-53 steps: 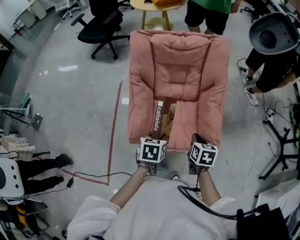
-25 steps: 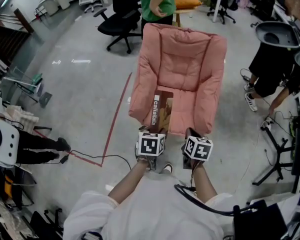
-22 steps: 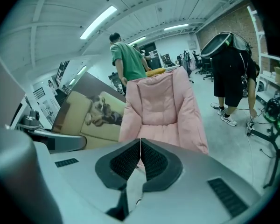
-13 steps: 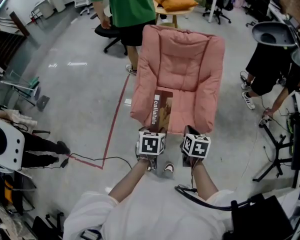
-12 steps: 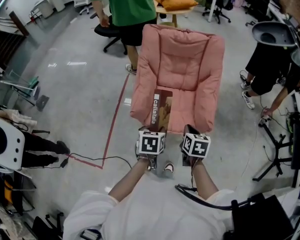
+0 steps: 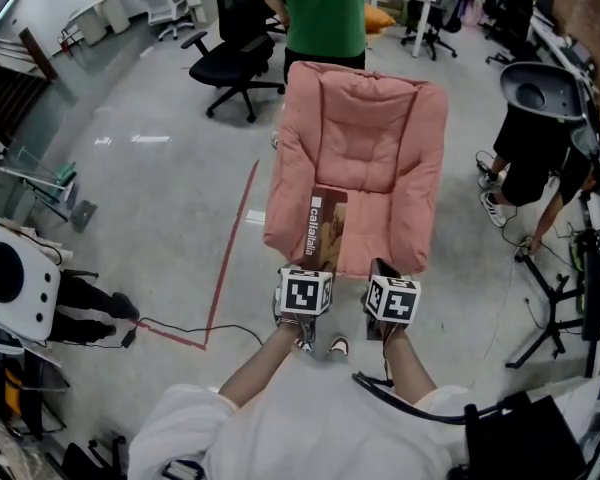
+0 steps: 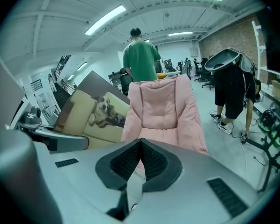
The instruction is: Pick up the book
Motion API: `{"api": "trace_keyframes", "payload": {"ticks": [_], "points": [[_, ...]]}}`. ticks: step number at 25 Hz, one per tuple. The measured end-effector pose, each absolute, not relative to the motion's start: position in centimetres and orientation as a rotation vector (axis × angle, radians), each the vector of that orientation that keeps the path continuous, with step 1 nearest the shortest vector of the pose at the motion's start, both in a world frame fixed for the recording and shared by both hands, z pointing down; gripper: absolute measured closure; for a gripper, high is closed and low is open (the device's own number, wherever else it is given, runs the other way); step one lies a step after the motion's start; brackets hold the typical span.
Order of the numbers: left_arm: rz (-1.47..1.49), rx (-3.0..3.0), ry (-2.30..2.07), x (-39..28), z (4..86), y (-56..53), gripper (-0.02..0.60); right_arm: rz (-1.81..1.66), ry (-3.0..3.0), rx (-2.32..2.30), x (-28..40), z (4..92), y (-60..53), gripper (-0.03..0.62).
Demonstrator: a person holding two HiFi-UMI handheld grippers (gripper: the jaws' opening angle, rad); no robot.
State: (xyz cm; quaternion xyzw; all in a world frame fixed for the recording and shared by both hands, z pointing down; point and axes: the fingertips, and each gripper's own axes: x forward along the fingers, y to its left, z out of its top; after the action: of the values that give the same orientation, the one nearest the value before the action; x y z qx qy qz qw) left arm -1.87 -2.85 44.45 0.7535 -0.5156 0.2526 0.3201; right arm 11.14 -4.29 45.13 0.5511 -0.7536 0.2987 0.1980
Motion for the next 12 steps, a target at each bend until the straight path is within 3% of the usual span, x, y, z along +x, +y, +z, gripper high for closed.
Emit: {"api": "trace_keyframes", "payload": {"ticks": [12], "points": [[0.665,1.973,-1.341,-2.13,44.72,-2.42,0.436,0.846,-2.075,1.573,11.62,45.1,-3.67,0.565]]}}
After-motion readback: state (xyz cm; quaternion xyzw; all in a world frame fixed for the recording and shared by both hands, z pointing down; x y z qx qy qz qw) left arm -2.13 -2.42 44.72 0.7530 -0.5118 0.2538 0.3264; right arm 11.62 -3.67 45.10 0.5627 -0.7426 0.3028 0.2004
